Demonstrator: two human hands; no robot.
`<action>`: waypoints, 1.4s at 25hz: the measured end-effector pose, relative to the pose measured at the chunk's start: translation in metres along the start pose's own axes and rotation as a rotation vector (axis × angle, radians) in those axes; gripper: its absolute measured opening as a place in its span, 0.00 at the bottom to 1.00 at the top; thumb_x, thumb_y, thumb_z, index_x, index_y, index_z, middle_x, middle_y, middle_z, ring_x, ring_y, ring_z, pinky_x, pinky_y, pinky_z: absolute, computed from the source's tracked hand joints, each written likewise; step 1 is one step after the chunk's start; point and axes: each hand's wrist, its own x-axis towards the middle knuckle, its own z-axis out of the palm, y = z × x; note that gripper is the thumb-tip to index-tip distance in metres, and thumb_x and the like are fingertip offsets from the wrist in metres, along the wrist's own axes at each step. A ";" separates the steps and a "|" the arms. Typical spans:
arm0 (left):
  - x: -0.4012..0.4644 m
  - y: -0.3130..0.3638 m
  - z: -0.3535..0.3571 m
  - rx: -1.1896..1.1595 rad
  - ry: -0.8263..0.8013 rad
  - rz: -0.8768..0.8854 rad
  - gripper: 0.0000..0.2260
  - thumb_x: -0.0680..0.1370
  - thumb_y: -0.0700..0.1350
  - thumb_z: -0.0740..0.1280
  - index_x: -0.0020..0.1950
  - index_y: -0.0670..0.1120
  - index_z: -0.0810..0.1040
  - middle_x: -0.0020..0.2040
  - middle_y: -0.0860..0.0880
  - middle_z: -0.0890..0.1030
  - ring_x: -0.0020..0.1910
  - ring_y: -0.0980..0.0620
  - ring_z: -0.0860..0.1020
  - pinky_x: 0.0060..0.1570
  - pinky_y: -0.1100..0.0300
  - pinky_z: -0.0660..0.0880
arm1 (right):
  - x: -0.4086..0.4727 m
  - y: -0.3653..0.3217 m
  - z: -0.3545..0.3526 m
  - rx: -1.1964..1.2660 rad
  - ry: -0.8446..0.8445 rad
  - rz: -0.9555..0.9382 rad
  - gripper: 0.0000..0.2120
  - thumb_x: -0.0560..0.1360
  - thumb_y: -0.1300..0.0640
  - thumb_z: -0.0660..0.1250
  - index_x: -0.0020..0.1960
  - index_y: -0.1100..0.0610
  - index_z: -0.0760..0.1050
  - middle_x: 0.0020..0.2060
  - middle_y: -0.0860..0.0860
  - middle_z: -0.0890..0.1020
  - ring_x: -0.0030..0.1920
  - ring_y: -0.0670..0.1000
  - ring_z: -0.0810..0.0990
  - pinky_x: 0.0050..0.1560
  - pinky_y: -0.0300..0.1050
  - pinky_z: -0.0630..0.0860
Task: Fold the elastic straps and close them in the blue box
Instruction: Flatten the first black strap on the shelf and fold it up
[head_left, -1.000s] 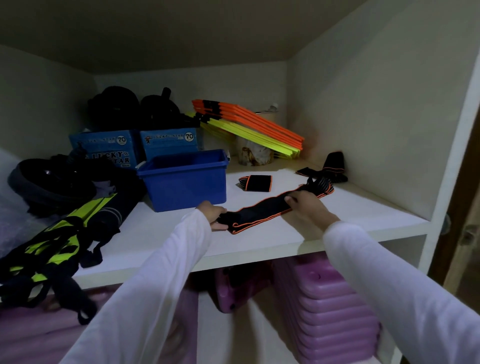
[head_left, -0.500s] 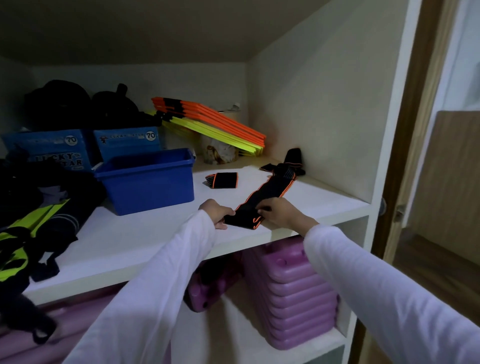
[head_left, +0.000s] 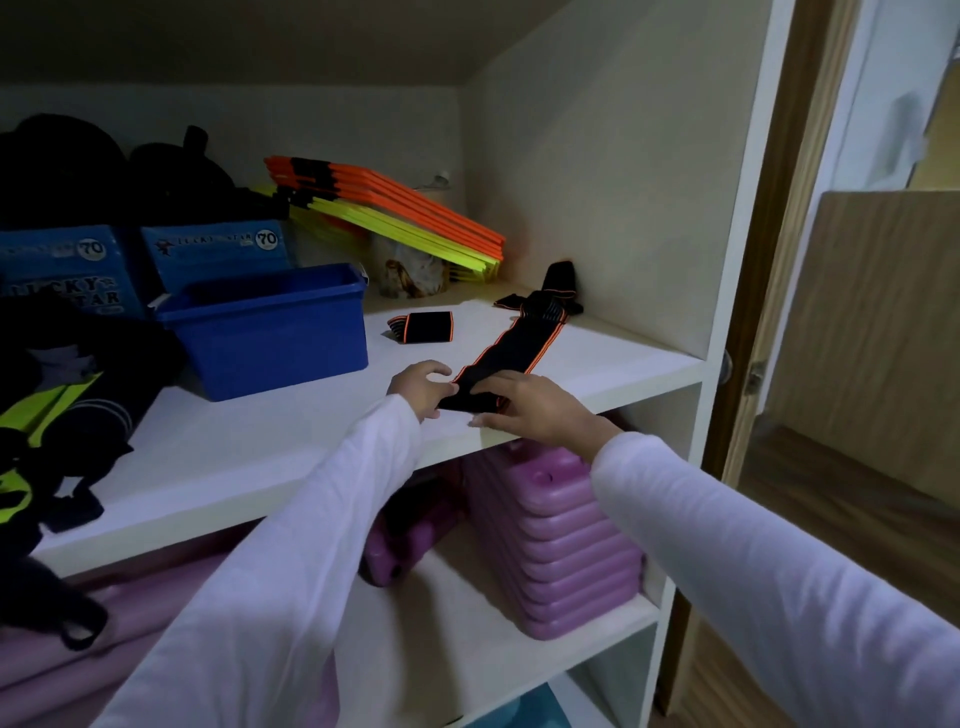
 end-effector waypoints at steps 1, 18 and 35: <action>-0.003 -0.001 0.001 0.024 0.011 0.050 0.12 0.77 0.42 0.66 0.61 0.43 0.78 0.60 0.41 0.76 0.43 0.47 0.72 0.29 0.70 0.70 | -0.002 0.000 0.002 -0.003 0.016 -0.009 0.22 0.76 0.46 0.64 0.67 0.54 0.72 0.63 0.53 0.76 0.60 0.54 0.77 0.59 0.46 0.73; -0.008 -0.007 -0.003 0.082 -0.149 0.377 0.14 0.71 0.33 0.69 0.55 0.45 0.82 0.52 0.45 0.81 0.55 0.45 0.78 0.63 0.51 0.74 | -0.010 0.000 -0.003 0.023 0.283 0.003 0.14 0.79 0.59 0.60 0.61 0.62 0.76 0.53 0.59 0.83 0.52 0.58 0.80 0.51 0.46 0.72; 0.023 0.002 0.009 -0.333 -0.243 0.101 0.09 0.77 0.34 0.66 0.36 0.38 0.76 0.30 0.46 0.79 0.31 0.52 0.79 0.30 0.68 0.79 | 0.019 0.020 -0.018 0.668 0.066 0.489 0.12 0.79 0.56 0.60 0.45 0.64 0.74 0.39 0.61 0.76 0.37 0.58 0.78 0.45 0.50 0.78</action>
